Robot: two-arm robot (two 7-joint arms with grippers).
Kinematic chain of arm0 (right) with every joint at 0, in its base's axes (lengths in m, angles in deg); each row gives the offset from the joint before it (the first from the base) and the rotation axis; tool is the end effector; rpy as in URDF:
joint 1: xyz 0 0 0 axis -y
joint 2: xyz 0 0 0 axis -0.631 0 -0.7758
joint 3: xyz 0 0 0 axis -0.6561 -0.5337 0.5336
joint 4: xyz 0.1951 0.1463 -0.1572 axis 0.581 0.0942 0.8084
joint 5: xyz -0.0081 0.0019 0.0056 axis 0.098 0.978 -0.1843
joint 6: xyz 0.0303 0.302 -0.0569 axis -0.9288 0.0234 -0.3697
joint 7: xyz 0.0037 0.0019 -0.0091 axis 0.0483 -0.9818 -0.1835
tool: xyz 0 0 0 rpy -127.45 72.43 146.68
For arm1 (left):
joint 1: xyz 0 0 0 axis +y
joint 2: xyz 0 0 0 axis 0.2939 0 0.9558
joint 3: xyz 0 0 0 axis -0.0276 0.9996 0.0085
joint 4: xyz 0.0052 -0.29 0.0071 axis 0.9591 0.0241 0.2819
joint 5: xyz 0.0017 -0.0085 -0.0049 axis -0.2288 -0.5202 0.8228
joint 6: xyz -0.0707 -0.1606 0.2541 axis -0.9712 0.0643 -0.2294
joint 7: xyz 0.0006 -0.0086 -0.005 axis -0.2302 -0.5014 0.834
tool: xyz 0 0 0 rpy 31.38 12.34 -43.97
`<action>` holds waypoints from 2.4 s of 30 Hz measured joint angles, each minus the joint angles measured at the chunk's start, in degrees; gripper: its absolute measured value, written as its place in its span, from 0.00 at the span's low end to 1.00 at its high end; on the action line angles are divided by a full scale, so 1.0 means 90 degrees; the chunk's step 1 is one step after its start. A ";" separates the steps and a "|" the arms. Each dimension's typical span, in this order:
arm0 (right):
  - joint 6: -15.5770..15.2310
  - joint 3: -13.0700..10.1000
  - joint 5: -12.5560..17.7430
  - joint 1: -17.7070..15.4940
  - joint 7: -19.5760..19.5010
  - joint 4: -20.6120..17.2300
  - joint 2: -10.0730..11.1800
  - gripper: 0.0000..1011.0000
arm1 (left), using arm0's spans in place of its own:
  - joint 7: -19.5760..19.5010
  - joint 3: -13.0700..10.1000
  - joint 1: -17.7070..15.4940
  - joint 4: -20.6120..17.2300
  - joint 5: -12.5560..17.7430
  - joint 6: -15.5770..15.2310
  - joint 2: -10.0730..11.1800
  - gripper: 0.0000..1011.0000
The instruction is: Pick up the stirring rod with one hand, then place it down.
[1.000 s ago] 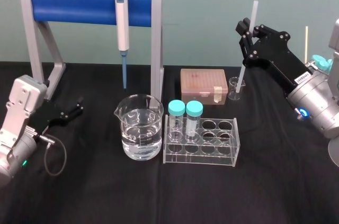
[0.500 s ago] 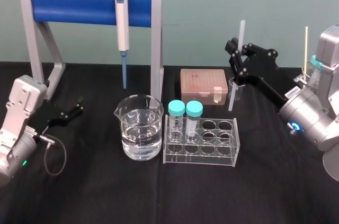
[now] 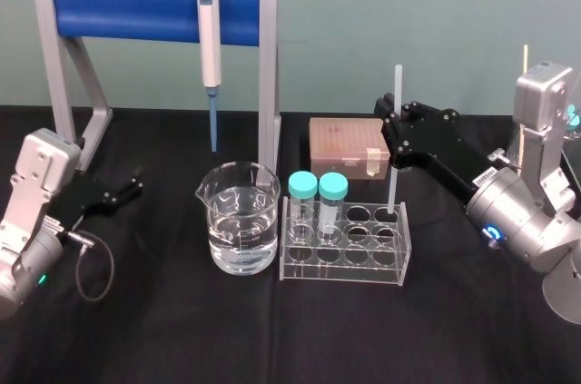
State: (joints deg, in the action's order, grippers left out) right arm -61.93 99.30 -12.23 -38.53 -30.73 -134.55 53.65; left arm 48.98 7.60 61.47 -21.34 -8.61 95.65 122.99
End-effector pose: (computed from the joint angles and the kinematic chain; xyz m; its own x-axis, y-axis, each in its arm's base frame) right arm 0.3777 -0.0312 -0.2474 0.5907 -0.7997 0.1075 0.7887 0.6003 0.1328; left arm 0.3580 0.0826 -0.3021 0.2922 0.8803 0.3738 -0.9553 0.2872 0.0702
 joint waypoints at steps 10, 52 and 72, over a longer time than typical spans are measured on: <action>-0.0015 0.0051 -0.0076 0.0112 -0.0029 0.0278 -0.0081 0.07 | 0.0000 0.0000 0.0000 0.0000 0.0000 0.0000 0.0000 0.99; -0.0011 0.0219 -0.0173 0.0417 0.0042 0.1136 -0.0362 0.07 | 0.0000 0.0000 0.0000 0.0000 0.0000 0.0000 0.0000 0.99; -0.0133 0.0274 -0.0257 0.0457 0.0024 0.1315 -0.0400 0.07 | 0.0000 0.0000 0.0000 0.0000 0.0000 0.0000 0.0000 0.99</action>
State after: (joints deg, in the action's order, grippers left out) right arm -63.13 101.77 -14.55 -34.41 -30.52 -122.72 50.05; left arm 48.98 7.60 61.48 -21.34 -8.61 95.65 122.99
